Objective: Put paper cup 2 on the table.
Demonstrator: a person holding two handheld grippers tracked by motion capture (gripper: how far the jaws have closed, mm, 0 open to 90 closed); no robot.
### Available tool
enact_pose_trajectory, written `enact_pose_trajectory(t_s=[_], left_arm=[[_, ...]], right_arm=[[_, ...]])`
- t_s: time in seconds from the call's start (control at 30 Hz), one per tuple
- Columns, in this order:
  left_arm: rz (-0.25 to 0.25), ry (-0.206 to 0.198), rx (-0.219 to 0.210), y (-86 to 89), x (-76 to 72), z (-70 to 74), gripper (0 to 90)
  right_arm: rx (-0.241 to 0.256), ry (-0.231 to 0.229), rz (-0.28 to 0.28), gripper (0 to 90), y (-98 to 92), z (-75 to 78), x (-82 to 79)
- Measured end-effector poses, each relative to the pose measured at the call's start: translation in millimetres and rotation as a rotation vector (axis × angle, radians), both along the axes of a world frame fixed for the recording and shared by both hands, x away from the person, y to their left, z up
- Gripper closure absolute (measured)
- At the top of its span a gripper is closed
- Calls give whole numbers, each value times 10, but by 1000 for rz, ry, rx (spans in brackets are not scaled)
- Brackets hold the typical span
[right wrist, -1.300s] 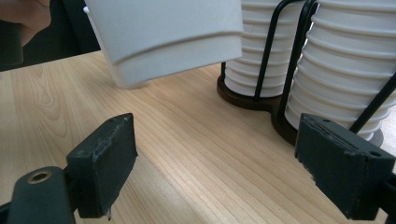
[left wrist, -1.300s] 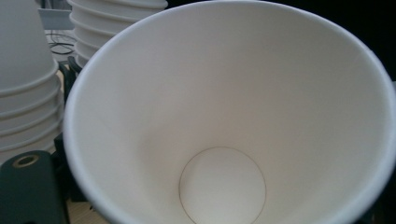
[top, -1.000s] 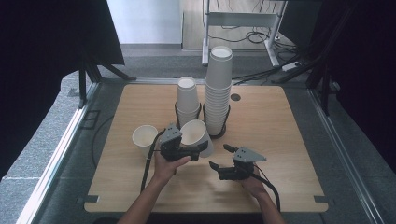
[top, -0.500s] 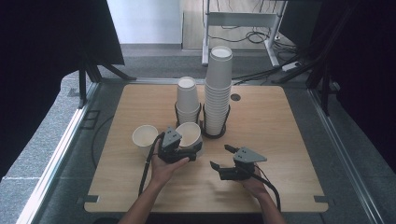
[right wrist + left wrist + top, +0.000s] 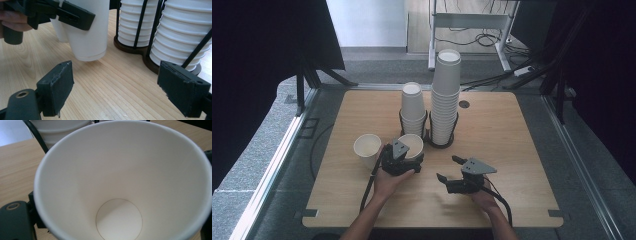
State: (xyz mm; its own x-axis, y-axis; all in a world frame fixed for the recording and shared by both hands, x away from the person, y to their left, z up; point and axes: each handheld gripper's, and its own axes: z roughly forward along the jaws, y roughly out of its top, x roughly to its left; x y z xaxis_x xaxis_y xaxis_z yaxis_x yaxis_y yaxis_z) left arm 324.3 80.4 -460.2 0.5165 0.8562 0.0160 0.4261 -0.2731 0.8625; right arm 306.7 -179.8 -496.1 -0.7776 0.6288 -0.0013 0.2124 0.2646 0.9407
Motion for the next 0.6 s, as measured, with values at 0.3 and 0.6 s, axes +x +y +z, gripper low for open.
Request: enact_pose_trajectory(t_s=[0.3, 0.6], left_arm=[[50, -3, 86, -72, 58, -79, 120], [71, 22, 111, -81, 73, -149, 117]], right_arm=[[17, -10, 9, 136, -19, 29, -21], [15, -15, 7, 136, -30, 38, -37]])
